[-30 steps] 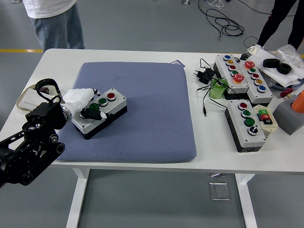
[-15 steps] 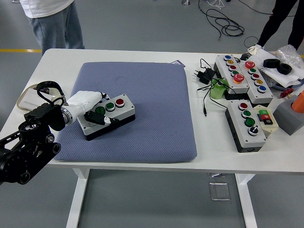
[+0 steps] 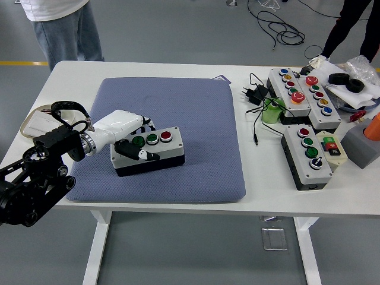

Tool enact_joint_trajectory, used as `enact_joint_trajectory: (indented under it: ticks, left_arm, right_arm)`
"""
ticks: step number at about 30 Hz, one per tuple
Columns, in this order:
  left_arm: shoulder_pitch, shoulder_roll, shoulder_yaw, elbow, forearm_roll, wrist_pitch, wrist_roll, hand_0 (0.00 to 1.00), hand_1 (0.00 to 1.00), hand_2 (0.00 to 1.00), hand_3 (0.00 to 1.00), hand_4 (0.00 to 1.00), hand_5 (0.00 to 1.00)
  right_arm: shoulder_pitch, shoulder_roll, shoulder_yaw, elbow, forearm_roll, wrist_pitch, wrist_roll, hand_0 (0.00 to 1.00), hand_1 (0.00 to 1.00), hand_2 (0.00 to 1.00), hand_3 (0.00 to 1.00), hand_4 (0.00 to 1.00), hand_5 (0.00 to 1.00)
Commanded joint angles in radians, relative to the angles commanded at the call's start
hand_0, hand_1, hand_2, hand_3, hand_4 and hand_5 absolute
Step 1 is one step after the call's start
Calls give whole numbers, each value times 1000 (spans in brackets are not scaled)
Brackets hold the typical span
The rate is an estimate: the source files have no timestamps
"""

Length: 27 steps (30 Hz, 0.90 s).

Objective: Pick up the button,place it on the desk,press the button,press the button

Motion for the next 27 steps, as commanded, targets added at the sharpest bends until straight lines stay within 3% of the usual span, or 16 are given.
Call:
enact_joint_trajectory:
  ticks: [5, 13, 20, 27]
  left_arm:
    - [-13, -1, 20, 27, 12, 29, -35, 455, 363, 305, 379, 345, 2]
    - [-44, -3, 69, 50, 42, 118, -103, 453, 363, 303, 377, 339, 2]
    - [-48, -27, 61, 78, 50, 229, -141, 453, 352, 301, 365, 334, 2]
    - [-62, -32, 63, 96, 59, 224, -152, 449, 349, 300, 359, 325, 2]
  right_arm:
    - [2, 0, -2, 0, 1, 0, 0, 630, 549, 624, 569, 309, 258]
    - [8, 1, 7, 0, -15, 2, -2, 630, 549, 624, 569, 308, 256]
    - [11, 3, 8, 0, -19, 2, -3, 631, 550, 624, 569, 307, 256]
    - [24, 3, 10, 0, -28, 5, -5, 630, 549, 625, 569, 308, 256]
